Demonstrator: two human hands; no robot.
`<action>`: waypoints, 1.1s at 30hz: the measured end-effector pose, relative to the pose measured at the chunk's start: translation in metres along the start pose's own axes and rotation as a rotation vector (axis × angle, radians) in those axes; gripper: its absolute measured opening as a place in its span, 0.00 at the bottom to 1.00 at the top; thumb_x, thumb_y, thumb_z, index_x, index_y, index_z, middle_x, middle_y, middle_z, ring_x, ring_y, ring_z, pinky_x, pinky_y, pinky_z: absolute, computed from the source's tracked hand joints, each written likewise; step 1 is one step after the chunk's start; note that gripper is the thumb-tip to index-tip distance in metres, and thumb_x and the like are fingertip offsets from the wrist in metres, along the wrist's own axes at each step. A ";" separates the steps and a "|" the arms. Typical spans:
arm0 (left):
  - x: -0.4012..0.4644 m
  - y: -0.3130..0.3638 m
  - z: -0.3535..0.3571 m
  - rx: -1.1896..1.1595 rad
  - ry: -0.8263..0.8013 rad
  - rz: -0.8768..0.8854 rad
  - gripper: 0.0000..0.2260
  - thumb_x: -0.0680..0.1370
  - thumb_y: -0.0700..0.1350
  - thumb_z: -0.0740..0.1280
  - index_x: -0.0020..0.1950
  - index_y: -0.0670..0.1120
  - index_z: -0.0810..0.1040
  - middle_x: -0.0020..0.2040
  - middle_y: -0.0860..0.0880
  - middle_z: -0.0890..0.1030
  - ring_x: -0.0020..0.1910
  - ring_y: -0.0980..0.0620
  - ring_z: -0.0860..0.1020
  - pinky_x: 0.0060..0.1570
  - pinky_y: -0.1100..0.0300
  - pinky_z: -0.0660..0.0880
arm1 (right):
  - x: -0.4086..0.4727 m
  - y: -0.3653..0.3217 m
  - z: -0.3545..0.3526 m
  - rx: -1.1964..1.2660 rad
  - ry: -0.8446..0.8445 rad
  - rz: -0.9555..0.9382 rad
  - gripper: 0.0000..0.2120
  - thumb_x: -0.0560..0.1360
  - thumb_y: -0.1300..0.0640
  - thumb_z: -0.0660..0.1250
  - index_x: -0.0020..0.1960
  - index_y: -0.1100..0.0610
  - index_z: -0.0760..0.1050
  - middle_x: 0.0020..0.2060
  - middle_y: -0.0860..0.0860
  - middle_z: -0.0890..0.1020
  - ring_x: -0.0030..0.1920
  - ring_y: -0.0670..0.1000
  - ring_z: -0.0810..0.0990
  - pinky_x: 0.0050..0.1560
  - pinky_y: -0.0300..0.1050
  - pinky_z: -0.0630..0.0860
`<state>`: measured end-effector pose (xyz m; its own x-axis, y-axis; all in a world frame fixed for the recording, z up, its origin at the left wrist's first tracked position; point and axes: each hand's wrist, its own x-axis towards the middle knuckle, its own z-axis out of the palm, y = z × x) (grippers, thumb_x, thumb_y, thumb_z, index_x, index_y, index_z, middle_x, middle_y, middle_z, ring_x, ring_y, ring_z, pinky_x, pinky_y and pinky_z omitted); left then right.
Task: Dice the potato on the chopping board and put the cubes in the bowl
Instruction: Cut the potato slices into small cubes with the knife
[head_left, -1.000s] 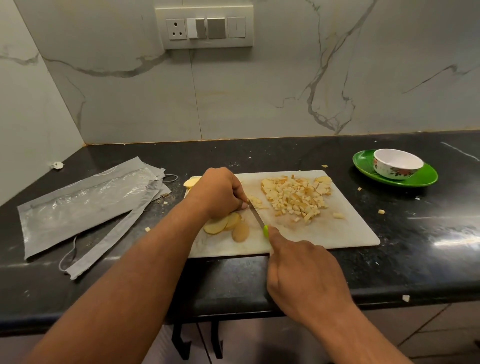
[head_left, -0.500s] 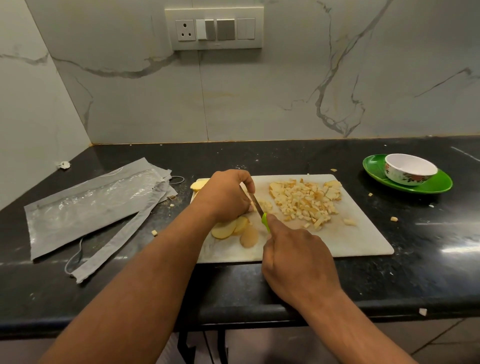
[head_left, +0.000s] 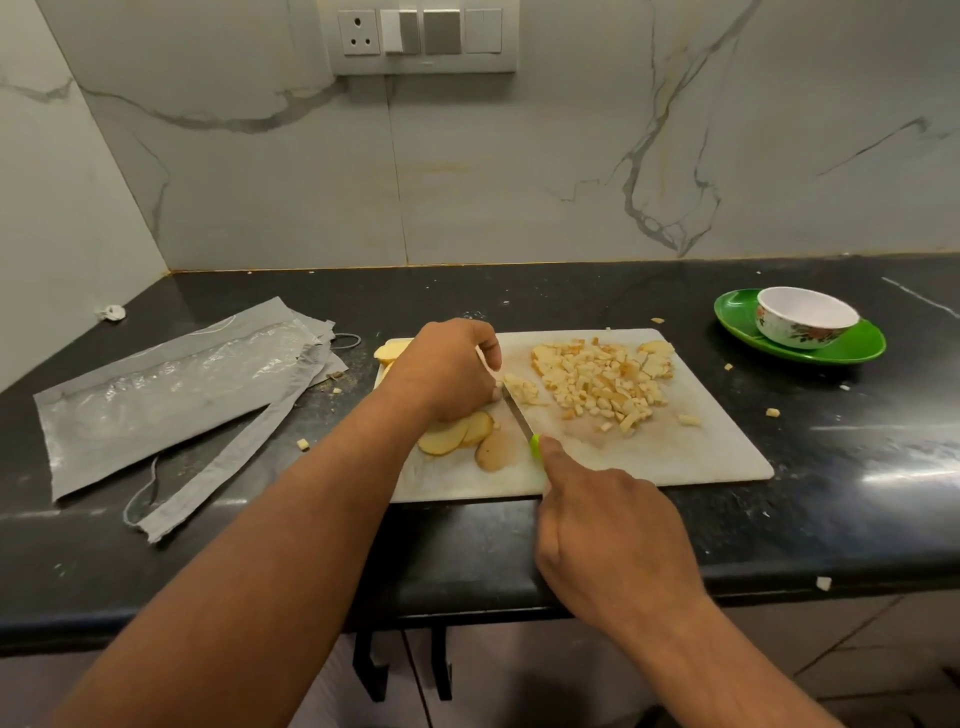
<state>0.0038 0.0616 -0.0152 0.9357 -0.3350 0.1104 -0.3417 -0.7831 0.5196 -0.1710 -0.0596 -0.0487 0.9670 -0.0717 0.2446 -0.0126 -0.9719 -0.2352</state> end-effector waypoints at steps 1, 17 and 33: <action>-0.001 -0.001 -0.001 -0.023 -0.002 -0.006 0.13 0.72 0.42 0.80 0.42 0.55 0.78 0.47 0.51 0.84 0.47 0.51 0.83 0.51 0.51 0.83 | -0.002 0.000 0.000 0.019 0.033 0.019 0.27 0.82 0.49 0.50 0.81 0.47 0.53 0.36 0.45 0.73 0.36 0.46 0.73 0.36 0.45 0.69; 0.000 -0.013 -0.013 -0.298 0.156 0.026 0.06 0.75 0.48 0.79 0.46 0.54 0.83 0.35 0.54 0.85 0.33 0.62 0.81 0.37 0.65 0.76 | 0.023 -0.009 0.008 0.008 0.045 0.037 0.27 0.81 0.49 0.50 0.80 0.47 0.54 0.38 0.48 0.76 0.38 0.48 0.74 0.37 0.47 0.69; -0.007 -0.019 -0.036 -0.069 -0.229 0.165 0.11 0.72 0.49 0.81 0.50 0.58 0.85 0.42 0.59 0.85 0.40 0.67 0.81 0.48 0.63 0.77 | 0.022 -0.004 0.007 0.051 0.114 0.154 0.25 0.82 0.48 0.50 0.79 0.46 0.57 0.38 0.46 0.77 0.37 0.46 0.74 0.37 0.45 0.69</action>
<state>0.0068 0.0972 0.0045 0.8210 -0.5709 0.0085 -0.4740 -0.6733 0.5675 -0.1484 -0.0557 -0.0486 0.9196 -0.2464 0.3060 -0.1424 -0.9350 -0.3248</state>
